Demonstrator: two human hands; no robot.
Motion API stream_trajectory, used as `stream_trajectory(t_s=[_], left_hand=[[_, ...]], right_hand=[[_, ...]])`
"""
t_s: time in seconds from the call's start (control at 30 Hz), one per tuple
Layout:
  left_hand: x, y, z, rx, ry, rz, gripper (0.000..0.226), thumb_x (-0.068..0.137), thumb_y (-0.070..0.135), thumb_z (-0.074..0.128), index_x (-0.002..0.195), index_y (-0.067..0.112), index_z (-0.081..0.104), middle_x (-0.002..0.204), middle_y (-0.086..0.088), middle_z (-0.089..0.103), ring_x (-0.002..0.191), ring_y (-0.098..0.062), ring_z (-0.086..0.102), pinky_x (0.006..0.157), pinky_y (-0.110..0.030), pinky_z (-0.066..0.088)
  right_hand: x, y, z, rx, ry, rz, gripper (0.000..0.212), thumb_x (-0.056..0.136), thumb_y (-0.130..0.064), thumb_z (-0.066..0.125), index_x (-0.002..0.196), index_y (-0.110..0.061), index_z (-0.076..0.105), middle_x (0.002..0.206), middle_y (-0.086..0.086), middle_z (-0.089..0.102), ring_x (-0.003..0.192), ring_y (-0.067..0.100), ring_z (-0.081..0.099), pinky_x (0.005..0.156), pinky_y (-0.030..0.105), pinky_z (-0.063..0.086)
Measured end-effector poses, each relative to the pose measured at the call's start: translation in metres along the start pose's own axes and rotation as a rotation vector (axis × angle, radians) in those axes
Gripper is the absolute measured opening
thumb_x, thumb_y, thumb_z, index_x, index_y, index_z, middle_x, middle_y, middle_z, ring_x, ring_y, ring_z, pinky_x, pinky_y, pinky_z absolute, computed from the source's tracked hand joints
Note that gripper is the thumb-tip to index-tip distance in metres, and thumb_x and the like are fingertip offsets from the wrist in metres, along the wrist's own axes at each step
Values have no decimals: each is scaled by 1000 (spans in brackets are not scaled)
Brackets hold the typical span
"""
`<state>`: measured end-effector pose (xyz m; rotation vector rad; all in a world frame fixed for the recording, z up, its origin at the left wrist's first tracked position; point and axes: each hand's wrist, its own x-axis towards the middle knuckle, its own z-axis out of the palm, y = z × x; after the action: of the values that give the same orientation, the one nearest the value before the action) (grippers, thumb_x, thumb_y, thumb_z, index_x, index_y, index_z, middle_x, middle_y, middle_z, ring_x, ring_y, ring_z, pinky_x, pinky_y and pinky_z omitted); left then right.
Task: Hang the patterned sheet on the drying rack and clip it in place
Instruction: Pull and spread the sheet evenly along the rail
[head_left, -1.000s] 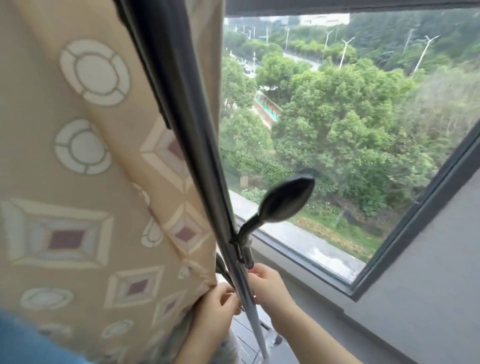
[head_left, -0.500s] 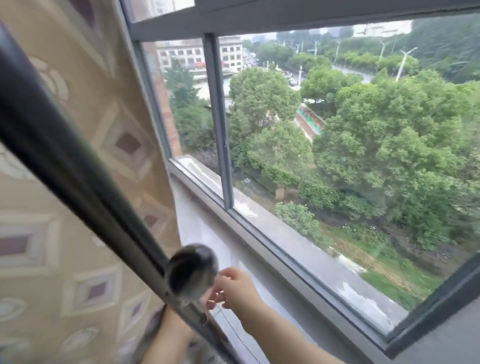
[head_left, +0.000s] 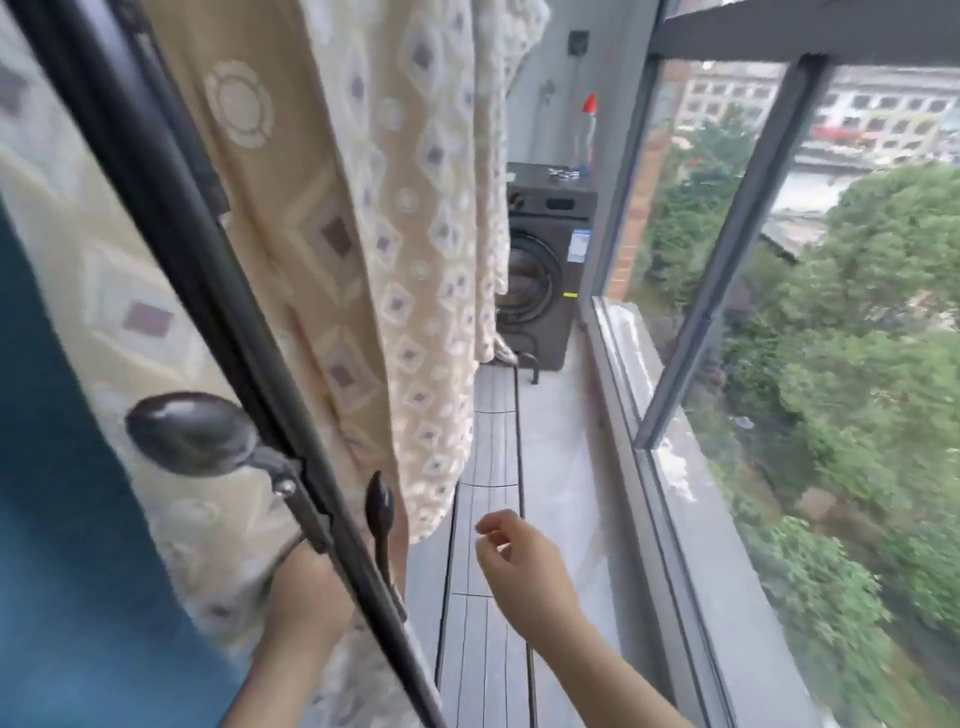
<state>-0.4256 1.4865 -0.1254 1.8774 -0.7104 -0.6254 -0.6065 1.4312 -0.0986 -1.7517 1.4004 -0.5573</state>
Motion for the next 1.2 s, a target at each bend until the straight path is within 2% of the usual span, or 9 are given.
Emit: stream_trajectory(t_s=[0.1, 0.27, 0.4, 0.5, 0.57, 0.67, 0.8, 0.93, 1.2], left_hand=[[-26, 22, -26, 126, 271, 110, 16, 80, 22, 64, 87, 9, 58, 71, 3, 52, 72, -24, 52, 65, -34, 38], [-22, 18, -52, 44, 669, 161, 103, 46, 40, 80, 134, 20, 30, 134, -18, 36, 126, -36, 32, 103, -50, 30], [2, 24, -76, 22, 658, 80, 125, 42, 47, 79, 145, 26, 12, 149, -11, 21, 134, -31, 30, 107, -47, 26], [4, 44, -79, -195, 335, 43, 99, 61, 7, 84, 140, 24, 26, 123, -3, 52, 107, -20, 53, 89, -31, 40], [-3, 48, -73, -118, 231, -11, 51, 55, 19, 76, 103, 21, 57, 87, 5, 62, 84, -17, 56, 73, -27, 41], [-22, 39, -61, -108, 216, -81, 11, 60, 19, 69, 60, 16, 59, 49, 7, 60, 67, -17, 55, 59, -28, 41], [-51, 44, -33, -58, 211, -143, 10, 57, 16, 63, 53, 12, 54, 51, 0, 54, 56, -14, 51, 56, -25, 41], [-76, 49, -15, -39, 288, -91, 24, 77, 12, 71, 59, 13, 55, 44, 11, 51, 53, -9, 46, 42, -13, 35], [-129, 35, -10, 25, 526, -43, 14, 86, 23, 65, 89, 9, 61, 72, -6, 60, 74, -24, 56, 63, -27, 34]], right_hand=[[1, -14, 8, 35, -38, -96, 20, 92, -27, 48, 111, -29, 56, 99, -10, 57, 72, 0, 51, 66, 19, 41], [6, -45, 29, 213, -213, -215, 67, 74, -47, 65, 133, -35, 38, 128, -13, 45, 113, 9, 48, 97, 29, 43], [20, -68, 47, 192, -274, -389, 91, 72, -44, 75, 144, -36, 21, 134, -13, 32, 131, 11, 34, 112, 37, 31], [31, -83, 64, 208, -247, -518, 77, 69, -42, 74, 133, -44, 31, 137, -6, 42, 127, 18, 42, 104, 46, 39], [35, -87, 70, 184, -281, -541, 82, 67, -51, 72, 137, -38, 33, 139, -4, 42, 129, 17, 42, 104, 47, 39], [34, -80, 69, 302, -378, -540, 97, 63, -54, 76, 144, -35, 25, 145, -1, 36, 135, 20, 37, 107, 49, 36], [22, -74, 57, 233, -543, -533, 103, 53, -62, 78, 139, -33, 30, 142, 3, 37, 131, 23, 41, 107, 44, 39], [9, -66, 20, 257, -427, -430, 8, 78, -21, 60, 78, -14, 56, 72, -2, 55, 73, 15, 53, 66, 27, 42], [-12, -19, -66, 406, 43, -310, 26, 88, -3, 36, 66, -17, 37, 59, -2, 41, 55, 14, 37, 48, 17, 31]])
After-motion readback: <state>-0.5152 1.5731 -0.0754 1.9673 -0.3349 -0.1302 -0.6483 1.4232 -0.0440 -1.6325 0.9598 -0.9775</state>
